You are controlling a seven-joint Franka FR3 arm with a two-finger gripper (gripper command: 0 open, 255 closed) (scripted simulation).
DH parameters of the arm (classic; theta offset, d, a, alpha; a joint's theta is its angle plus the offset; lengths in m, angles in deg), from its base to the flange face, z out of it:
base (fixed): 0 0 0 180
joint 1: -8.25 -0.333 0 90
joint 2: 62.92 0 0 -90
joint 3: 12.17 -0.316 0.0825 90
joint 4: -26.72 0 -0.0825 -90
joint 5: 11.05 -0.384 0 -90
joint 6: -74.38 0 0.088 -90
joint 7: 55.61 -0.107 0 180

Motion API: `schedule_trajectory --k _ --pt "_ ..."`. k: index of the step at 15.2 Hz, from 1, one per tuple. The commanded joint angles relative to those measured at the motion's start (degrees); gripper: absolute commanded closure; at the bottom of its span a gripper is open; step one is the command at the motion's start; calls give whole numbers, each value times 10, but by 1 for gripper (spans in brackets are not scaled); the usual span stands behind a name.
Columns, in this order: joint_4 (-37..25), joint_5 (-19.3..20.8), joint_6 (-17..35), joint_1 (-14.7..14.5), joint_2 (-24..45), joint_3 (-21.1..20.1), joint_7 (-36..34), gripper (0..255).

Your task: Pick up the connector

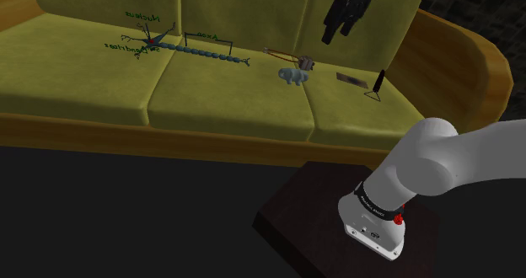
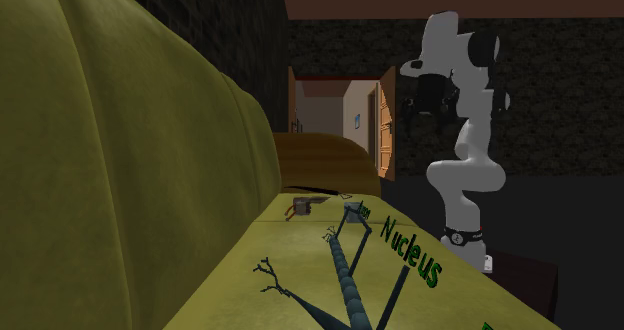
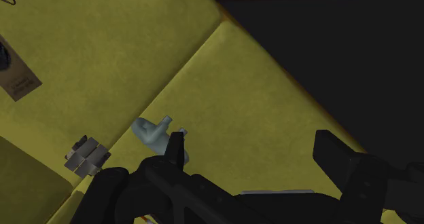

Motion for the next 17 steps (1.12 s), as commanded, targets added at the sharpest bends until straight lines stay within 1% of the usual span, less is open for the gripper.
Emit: schedule_trajectory --k 1,5,10,14,17 --pt "0 0 0 0 0 0 0 0" --pt "10 21 44 -3 30 62 93 0" --pt "-2 36 98 -10 94 138 208 0" --pt "-30 33 137 -20 162 195 303 0" --pt "-62 18 162 -31 222 237 378 0"
